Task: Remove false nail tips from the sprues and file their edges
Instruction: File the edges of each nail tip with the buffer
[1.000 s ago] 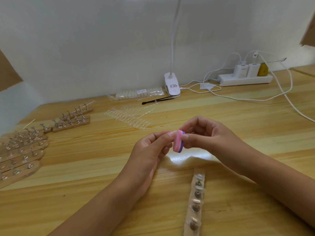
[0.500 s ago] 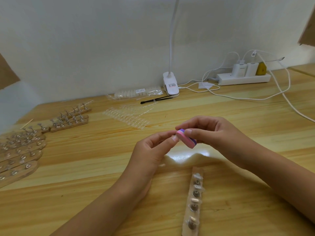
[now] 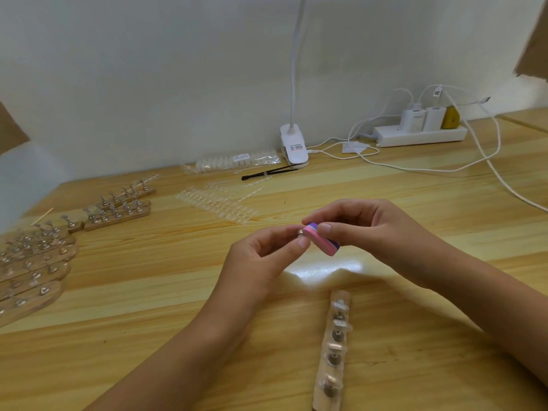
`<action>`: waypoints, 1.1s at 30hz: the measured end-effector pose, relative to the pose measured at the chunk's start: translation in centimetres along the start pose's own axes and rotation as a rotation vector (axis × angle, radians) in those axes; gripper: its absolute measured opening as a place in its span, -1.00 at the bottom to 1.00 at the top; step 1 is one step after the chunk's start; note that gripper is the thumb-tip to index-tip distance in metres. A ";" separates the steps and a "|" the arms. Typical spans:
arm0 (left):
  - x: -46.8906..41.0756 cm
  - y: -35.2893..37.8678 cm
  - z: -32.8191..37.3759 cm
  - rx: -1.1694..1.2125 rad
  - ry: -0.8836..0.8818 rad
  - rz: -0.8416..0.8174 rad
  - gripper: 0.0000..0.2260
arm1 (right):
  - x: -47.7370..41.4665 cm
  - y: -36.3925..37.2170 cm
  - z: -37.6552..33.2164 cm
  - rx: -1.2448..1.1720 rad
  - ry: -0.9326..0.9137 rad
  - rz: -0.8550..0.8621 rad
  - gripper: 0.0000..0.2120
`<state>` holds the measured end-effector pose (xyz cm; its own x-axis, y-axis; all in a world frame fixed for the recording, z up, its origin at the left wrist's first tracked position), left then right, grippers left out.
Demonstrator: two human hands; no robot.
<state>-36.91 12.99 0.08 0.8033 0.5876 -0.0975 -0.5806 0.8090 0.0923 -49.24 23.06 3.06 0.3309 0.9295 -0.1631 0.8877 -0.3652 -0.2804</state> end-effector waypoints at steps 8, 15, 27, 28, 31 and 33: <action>0.0 -0.3 1.0 -0.060 0.044 -0.021 -0.77 | 0.1 0.1 -0.2 0.042 -0.034 -0.015 -0.76; 0.2 0.2 1.2 -0.157 0.063 -0.049 -0.77 | 0.1 0.2 -0.2 0.113 -0.051 -0.003 -0.74; -0.3 -0.8 1.2 -0.190 0.068 -0.039 -0.68 | 0.1 0.4 0.0 0.128 -0.049 -0.028 -0.71; -0.2 -0.7 1.2 -0.198 0.067 -0.052 -0.68 | 0.1 0.5 0.1 0.129 -0.045 -0.036 -0.67; -0.2 -0.5 1.1 -0.206 0.058 -0.068 -0.70 | 0.1 0.5 0.2 0.114 -0.043 -0.050 -0.65; -0.3 -0.6 1.2 -0.201 0.055 -0.063 -0.71 | 0.0 0.4 0.2 0.096 -0.050 -0.049 -0.67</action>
<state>-36.63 12.37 1.23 0.8335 0.5316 -0.1510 -0.5488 0.8281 -0.1144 -48.94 22.94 2.77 0.2698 0.9433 -0.1934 0.8666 -0.3254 -0.3782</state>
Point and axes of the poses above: each hand's wrist, its own x-axis away from the middle knuckle, its own y-axis out of the palm, z = x × y, the point moved 7 cm from there along -x, towards the middle knuckle, and after that the axes turned 4 degrees about x, right-handed, at the moved point
